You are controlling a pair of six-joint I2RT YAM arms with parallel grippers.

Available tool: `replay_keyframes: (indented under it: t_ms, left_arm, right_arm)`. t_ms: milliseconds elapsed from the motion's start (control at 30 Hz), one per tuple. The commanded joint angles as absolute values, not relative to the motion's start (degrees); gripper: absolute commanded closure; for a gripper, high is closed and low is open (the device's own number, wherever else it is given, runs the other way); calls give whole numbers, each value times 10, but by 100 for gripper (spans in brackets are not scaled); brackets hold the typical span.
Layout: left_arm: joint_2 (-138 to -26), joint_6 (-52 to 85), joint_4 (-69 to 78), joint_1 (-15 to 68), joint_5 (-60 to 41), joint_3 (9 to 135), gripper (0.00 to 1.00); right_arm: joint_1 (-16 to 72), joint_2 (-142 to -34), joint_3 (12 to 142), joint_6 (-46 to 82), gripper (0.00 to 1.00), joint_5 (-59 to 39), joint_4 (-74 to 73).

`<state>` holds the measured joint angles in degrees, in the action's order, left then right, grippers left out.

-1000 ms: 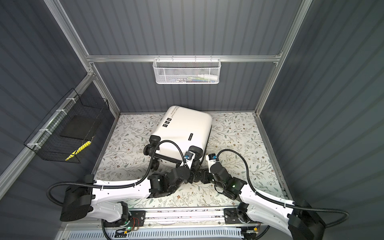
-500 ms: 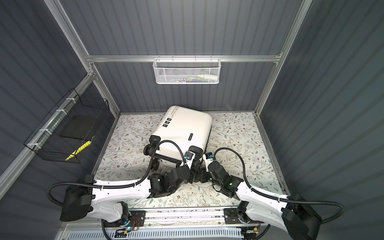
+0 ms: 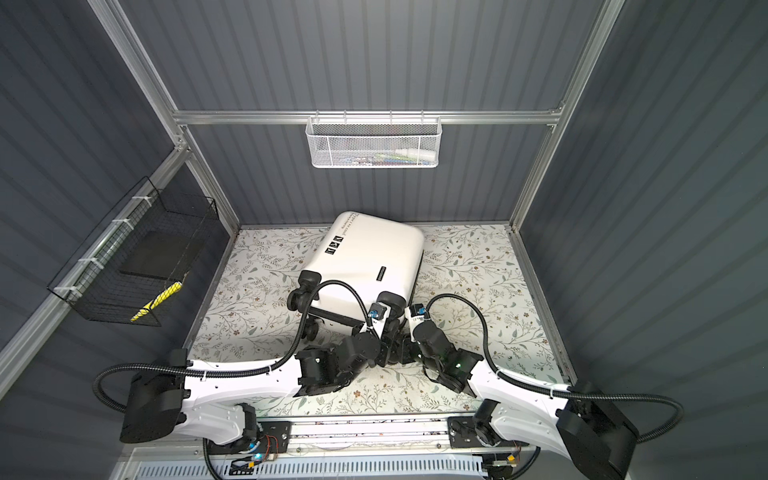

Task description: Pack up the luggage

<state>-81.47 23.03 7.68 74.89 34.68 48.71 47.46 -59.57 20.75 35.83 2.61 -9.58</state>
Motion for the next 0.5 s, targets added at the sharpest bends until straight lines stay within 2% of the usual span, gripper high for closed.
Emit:
replay_keyframes:
  t_ms: [0, 233, 467]
  left_arm:
    - [-784, 213, 182, 763, 298, 526, 100]
    - [-783, 213, 185, 764, 298, 525, 100]
    - [-781, 213, 185, 763, 298, 523, 100]
  right_arm:
    - [474, -577, 211, 358, 84, 48, -101]
    - [474, -556, 199, 361, 100, 47, -92]
    - [474, -541, 190, 366, 100, 46, -85]
